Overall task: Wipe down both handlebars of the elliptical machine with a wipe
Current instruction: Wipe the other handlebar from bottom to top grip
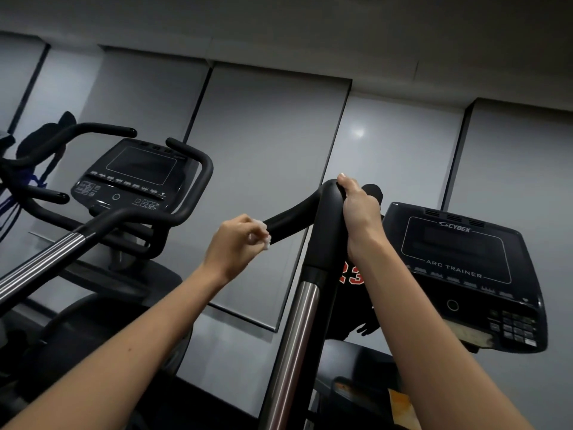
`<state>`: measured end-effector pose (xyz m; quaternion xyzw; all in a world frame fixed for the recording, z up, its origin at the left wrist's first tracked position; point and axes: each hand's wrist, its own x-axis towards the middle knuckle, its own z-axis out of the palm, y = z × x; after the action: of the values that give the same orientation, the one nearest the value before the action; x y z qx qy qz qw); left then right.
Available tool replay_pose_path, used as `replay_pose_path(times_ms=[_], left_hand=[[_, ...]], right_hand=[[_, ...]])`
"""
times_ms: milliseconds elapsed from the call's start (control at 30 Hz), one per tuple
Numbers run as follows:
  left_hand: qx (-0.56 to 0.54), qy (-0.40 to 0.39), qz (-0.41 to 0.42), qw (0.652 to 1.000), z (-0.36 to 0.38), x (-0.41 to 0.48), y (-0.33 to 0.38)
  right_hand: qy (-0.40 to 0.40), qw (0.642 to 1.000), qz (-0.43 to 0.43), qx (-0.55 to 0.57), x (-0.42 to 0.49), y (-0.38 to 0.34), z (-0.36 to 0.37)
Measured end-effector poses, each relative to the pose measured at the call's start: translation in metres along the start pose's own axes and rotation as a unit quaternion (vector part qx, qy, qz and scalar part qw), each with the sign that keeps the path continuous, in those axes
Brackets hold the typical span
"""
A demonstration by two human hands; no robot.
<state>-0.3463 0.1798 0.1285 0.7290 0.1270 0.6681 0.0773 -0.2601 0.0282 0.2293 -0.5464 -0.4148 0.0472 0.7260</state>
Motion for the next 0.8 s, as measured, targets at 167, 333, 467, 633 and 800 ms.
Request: replay_pose_path(times_ms=[167, 333, 467, 633, 800], left_hand=[[0.013, 0.020, -0.074, 0.997, 0.003, 0.009, 0.008], [0.028, 0.028, -0.199, 0.979, -0.005, 0.031, 0.007], [0.050, -0.084, -0.278, 0.956, -0.016, 0.046, -0.001], [0.009, -0.098, -0.283, 0.954, -0.024, 0.045, 0.005], [-0.062, -0.006, -0.180, 0.982, -0.020, 0.006, 0.019]], right_hand=[[-0.004, 1.000, -0.002, 0.005, -0.003, -0.002, 0.001], [-0.004, 1.000, -0.007, 0.005, -0.006, -0.004, 0.001], [-0.001, 1.000, -0.006, 0.002, -0.006, -0.005, 0.001], [0.002, 1.000, -0.004, 0.004, -0.005, -0.003, 0.001], [0.008, 1.000, -0.001, 0.006, -0.005, -0.003, 0.000]])
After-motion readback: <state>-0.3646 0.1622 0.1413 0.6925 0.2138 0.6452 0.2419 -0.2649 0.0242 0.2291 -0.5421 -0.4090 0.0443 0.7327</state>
